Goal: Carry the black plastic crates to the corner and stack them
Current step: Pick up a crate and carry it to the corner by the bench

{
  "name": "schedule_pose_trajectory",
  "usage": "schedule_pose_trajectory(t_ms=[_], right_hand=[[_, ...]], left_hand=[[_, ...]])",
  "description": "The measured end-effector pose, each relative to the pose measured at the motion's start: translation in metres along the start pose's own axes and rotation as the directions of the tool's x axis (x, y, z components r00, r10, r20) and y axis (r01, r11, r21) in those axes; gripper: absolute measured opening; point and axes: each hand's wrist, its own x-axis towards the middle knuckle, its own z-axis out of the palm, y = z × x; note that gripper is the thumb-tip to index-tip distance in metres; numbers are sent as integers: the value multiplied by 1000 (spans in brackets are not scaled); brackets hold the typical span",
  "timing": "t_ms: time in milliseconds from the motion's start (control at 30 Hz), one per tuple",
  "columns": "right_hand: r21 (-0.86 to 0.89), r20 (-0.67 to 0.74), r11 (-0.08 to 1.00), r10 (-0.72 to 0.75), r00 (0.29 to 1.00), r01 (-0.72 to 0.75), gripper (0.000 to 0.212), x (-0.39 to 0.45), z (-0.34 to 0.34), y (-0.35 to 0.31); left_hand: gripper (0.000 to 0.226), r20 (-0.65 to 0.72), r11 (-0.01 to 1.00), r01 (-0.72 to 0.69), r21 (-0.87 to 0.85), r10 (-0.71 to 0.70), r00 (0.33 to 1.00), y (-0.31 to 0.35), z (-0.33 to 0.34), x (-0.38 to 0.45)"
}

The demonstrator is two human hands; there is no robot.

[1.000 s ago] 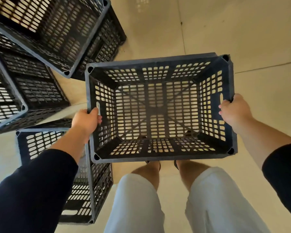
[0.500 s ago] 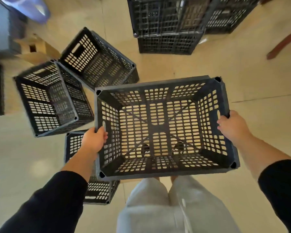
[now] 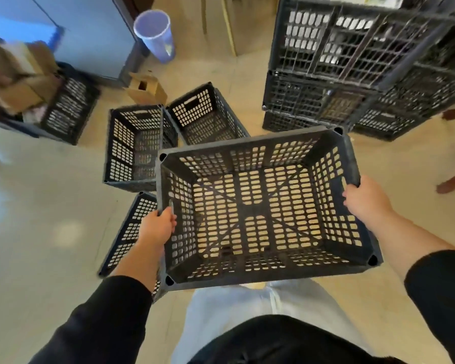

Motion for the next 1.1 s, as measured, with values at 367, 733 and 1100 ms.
schedule_pose_trajectory(t_ms=[367,733,1100], right_hand=[[-168,211,874,-419,883,455,27,-12,-3,-93],[-263,496,531,-642,585,806,37,-139,78,-132],[-134,690,203,-683,238,970,11,-323,129,-43]], left_hand=[[24,-283,906,68,-419,-201,938,-130,-25,-133],[30,-401,651,57,-757,-532,746,-304,-22,-278],[34,-354,381,-54,-923,-785,509,-491,25,-447]])
